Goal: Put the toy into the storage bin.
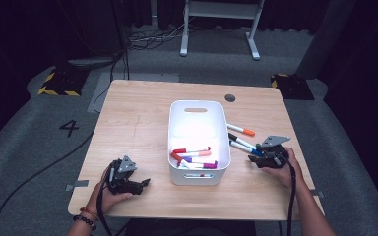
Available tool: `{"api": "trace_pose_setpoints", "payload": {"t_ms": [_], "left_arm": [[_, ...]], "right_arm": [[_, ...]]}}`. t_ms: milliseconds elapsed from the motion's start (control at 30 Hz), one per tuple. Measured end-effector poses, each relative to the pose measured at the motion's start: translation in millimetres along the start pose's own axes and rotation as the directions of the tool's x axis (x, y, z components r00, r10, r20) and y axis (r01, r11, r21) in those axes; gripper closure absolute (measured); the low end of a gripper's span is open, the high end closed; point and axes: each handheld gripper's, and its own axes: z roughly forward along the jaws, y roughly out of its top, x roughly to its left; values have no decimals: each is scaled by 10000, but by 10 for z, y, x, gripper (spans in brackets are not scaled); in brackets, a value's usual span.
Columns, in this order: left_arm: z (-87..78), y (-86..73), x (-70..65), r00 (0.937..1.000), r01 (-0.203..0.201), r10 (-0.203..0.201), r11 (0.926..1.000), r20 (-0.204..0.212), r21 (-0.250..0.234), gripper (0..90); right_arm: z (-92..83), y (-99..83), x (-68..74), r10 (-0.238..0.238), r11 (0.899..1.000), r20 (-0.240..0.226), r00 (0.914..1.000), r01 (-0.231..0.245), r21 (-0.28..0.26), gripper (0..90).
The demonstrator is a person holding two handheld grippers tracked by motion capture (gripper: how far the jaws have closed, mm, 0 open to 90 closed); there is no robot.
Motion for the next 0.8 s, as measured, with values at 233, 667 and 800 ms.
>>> {"api": "trace_pose_setpoints", "payload": {"t_ms": [233,667,800], "left_arm": [[0,0,0,10000,-3,3,10000,2,1,157],[0,0,0,10000,2,-2,10000,2,-1,157],[0,0,0,10000,-3,3,10000,2,1,157]], "right_arm": [[23,-12,13,-59,9999,-141,9999,60,124,429],[57,4,106,403,9991,-1261,9912,-412,-40,531],[46,-5,127,412,9991,-1297,9907,-423,-55,587]]}}
